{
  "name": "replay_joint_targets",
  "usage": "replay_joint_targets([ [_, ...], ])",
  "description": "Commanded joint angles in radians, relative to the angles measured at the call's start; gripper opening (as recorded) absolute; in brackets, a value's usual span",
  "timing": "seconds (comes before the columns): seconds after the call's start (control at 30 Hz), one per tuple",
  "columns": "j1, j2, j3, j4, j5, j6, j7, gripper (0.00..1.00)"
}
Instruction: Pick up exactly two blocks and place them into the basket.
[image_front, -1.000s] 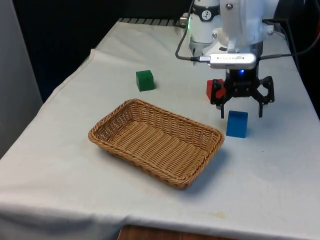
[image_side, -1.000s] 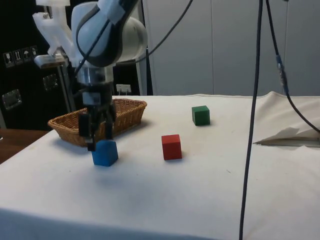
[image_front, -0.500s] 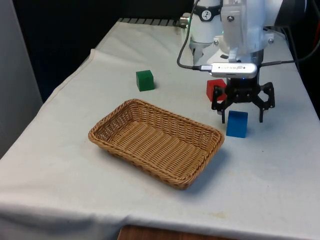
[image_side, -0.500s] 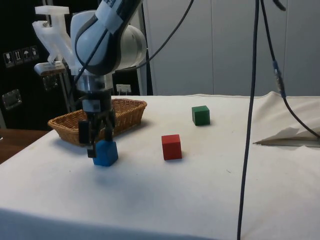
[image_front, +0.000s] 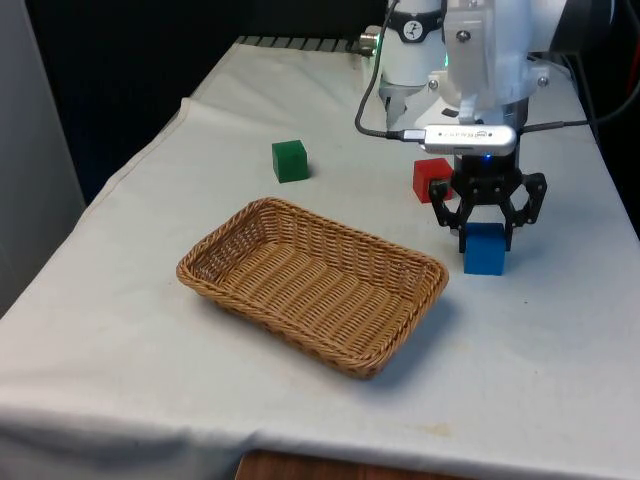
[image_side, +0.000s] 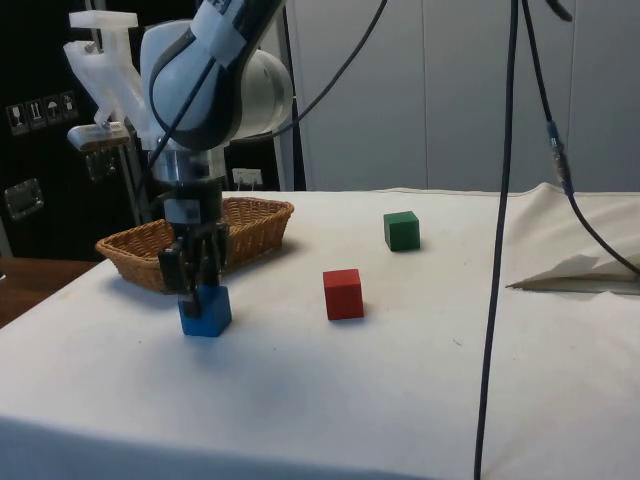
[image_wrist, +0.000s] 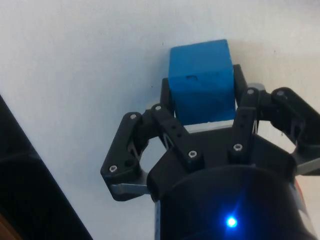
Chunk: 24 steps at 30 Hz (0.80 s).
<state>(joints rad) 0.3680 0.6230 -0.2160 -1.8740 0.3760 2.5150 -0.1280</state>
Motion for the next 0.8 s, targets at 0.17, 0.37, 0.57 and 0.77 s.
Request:
replay_joint_targets([
  [0.17,0.006,-0.016,-0.007,-0.005,-0.008,-0.006,0.006,0.02],
  [0.37,0.0,-0.039,-0.003,-0.005,-0.024,-0.026,0.009,0.02],
  [0.57,0.006,-0.079,-0.014,-0.018,-0.071,-0.057,0.032,0.02],
  [0.77,0.001,-0.08,-0.023,0.011,-0.095,-0.093,0.034,0.02],
])
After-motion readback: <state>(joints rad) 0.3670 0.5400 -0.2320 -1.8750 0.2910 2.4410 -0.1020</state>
